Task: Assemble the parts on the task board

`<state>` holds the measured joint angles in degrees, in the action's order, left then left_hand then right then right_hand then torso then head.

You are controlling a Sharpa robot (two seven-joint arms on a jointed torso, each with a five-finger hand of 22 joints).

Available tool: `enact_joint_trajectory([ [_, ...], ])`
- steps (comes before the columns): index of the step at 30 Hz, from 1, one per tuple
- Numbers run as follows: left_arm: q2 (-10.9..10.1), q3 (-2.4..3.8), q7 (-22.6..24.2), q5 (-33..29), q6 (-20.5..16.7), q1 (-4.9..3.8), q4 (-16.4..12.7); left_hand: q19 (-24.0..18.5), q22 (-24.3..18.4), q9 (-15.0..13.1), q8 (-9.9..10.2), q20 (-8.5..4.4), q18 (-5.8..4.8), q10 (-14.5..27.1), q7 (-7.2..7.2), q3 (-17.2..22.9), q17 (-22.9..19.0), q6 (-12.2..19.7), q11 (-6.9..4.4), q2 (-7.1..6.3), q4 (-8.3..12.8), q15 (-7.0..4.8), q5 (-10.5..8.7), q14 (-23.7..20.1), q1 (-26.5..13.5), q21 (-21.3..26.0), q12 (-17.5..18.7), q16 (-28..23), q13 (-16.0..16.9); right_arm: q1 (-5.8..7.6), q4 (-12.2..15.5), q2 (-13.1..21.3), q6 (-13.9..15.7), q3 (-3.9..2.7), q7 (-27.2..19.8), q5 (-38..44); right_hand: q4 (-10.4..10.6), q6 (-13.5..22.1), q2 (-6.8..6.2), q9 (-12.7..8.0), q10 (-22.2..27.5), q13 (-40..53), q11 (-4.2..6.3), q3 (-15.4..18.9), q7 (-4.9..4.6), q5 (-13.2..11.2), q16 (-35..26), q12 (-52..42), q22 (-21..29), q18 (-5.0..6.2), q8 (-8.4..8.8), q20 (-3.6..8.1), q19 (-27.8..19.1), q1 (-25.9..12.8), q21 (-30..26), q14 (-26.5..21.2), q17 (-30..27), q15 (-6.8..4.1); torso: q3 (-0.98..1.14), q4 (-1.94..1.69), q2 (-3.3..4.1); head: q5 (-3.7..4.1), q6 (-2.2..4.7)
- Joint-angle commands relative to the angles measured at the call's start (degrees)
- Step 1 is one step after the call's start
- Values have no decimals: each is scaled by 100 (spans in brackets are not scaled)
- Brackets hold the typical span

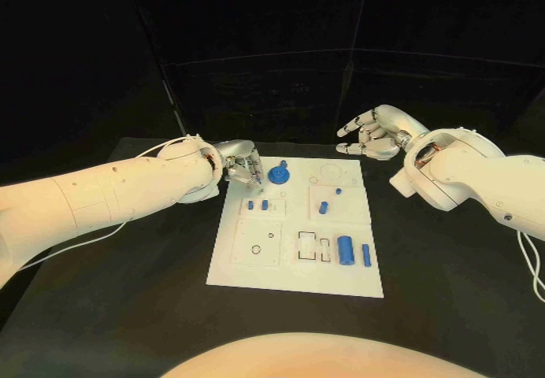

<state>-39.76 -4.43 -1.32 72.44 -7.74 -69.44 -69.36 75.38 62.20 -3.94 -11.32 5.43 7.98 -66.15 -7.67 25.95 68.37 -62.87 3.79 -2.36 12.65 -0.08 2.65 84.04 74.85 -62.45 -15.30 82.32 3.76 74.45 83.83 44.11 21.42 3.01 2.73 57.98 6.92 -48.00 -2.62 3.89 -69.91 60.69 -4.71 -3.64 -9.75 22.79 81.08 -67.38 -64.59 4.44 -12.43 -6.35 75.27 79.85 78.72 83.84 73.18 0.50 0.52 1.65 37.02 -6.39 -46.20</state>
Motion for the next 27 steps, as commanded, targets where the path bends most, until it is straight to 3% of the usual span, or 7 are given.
enact_joint_trajectory([
  [1, 39, 1, -31, -30, 64, 21, 42, 34, -4, -8, 39, 3, -82, -52, 2, 14, -8, -43, 6, -16, -24, -50, 22, 98, -56, 1, 24, -10, 5, 10, 20, -2, 12, -3, -44, -8, 33, 46, 3, -2, 16, 6, 15, -13, -2, 17, -16, -10, 2, 85, -35, 3, -44, 27, -18, 262, 1, -42, 1, -6, 5, 5, -8],
  [27, 215, -4, -119, -30, 267, 64, 155, 30, -11, -6, 52, 2, -81, -54, 3, 14, -39, -42, 6, -21, -29, -50, 22, 90, -65, 11, 44, -22, 4, 10, 12, -41, 0, -3, -39, -8, 33, 46, 3, -2, 16, 6, 15, -13, -2, 17, -16, -10, 2, 85, -35, 3, -44, 27, -18, 262, 1, -42, -1, -3, 3, 10, -59],
])
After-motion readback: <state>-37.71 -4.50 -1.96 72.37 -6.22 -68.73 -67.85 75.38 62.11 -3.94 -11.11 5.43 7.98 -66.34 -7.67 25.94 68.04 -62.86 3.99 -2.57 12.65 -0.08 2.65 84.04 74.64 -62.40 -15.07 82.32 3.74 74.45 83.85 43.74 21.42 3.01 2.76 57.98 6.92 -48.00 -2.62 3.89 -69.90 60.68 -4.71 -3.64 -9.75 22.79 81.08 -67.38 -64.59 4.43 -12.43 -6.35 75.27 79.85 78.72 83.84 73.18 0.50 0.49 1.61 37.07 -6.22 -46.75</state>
